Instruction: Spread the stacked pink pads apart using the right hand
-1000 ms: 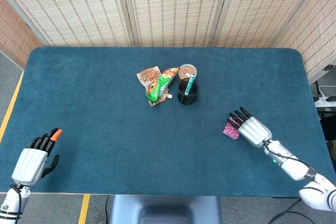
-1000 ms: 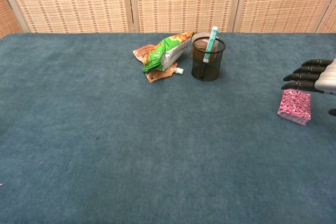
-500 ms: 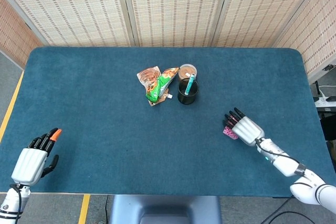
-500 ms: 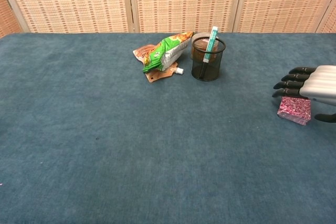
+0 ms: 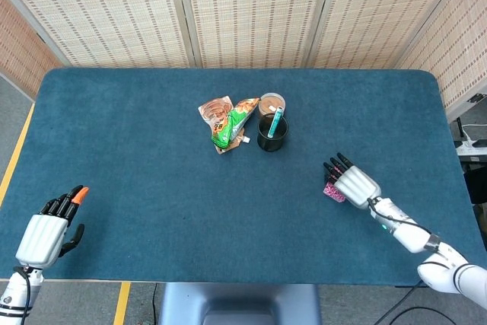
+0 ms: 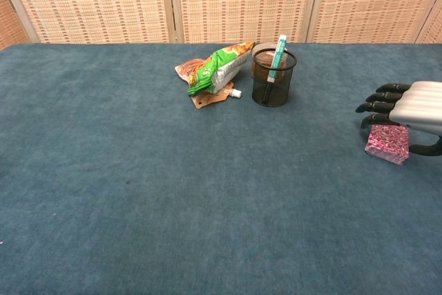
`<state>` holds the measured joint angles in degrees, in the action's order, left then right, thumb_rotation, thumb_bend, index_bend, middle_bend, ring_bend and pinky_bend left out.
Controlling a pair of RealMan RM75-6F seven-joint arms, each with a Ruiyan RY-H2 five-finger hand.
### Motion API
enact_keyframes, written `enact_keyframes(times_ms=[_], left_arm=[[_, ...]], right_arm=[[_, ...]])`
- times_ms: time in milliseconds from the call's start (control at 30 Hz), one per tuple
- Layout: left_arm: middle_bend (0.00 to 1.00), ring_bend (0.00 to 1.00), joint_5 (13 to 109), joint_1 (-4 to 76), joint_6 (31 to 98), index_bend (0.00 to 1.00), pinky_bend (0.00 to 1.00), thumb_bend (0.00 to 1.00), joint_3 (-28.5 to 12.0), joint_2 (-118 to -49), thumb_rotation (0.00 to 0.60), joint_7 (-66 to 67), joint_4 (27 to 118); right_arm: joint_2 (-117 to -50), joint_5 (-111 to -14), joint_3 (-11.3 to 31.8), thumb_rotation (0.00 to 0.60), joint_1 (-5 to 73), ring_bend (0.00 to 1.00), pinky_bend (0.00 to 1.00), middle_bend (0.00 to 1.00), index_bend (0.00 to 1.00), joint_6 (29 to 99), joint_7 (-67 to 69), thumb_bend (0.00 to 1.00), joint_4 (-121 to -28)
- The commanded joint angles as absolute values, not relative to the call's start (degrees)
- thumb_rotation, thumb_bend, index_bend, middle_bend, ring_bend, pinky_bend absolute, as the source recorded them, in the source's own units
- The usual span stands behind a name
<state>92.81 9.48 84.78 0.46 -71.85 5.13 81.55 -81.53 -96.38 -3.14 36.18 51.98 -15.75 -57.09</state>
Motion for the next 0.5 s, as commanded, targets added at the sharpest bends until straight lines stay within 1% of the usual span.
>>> enact_keyframes(times_ms=[33,300,500], left_arm=[[0.08,0.19,92.76,9.49,84.73,0.0,0.29,0.47,0.46,-71.87,0.6,5.16,81.56],[0.09,0.19,92.51,9.74,84.2,0.0,0.3,0.47,0.39,-71.82,0.6,5.23,81.68],[0.09,0.2,92.36,9.69,84.24,0.0,0.3,0.47,0.36,-71.72,0.6,5.13,81.72]], right_arm=[[-81.62,-96.15,-3.23,0.6,36.31,0.0,0.0,0.05,0.19,51.89,-15.94,0.3,-57.1],[-81.69,-95.35,-3.49,0.6,36.46,0.0,0.0,0.05,0.2,51.7,-16.71,0.3,-57.29],[-81.78,-94.4,-3.51,0.6,36.53,0.0,0.0,0.05,0.24,51.07,-17.38,0.3,-57.45]])
